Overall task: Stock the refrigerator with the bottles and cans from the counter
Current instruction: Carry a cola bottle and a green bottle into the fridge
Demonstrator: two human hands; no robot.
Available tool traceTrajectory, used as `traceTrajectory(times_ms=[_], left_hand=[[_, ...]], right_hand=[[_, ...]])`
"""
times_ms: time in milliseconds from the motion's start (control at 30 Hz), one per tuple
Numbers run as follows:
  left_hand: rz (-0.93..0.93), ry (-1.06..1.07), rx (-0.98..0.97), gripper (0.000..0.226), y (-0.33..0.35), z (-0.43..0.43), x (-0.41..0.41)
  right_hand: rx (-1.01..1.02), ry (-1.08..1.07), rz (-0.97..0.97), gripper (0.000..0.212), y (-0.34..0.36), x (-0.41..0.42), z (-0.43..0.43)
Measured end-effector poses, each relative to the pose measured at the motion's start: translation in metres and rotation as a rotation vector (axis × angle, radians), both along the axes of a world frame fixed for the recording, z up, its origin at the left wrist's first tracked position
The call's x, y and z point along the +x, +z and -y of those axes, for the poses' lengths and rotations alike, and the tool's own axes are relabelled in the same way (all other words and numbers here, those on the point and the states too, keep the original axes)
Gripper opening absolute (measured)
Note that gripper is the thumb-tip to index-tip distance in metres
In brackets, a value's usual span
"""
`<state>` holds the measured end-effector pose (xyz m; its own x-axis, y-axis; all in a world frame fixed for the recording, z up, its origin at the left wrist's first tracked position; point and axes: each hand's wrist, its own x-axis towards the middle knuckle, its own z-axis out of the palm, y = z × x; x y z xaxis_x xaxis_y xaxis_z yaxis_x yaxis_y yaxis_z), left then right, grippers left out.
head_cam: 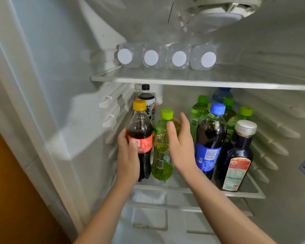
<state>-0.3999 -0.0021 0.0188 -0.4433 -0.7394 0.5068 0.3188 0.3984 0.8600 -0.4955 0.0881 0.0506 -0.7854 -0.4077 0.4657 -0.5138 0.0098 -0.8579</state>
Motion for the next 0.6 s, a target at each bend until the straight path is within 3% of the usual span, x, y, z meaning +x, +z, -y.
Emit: traceTrajectory(times_ms=[100, 233, 400, 600], left_hand=[[0.072, -0.001, -0.015, 0.052, -0.031, -0.009, 0.012], [0.208, 0.029, -0.118, 0.078, -0.045, -0.007, 0.015], [0.206, 0.068, -0.150, 0.076, -0.046, 0.005, 0.003], [0.176, 0.101, -0.169, 0.069, -0.040, 0.017, -0.021]], right_hand=[[-0.010, 0.000, 0.068, 0.071, -0.033, 0.010, -0.011], [0.120, -0.005, 0.001, 0.063, -0.065, 0.017, -0.019], [0.220, -0.057, -0.101, 0.063, -0.068, 0.009, -0.012], [0.249, -0.080, -0.081, 0.062, -0.061, -0.007, 0.009]])
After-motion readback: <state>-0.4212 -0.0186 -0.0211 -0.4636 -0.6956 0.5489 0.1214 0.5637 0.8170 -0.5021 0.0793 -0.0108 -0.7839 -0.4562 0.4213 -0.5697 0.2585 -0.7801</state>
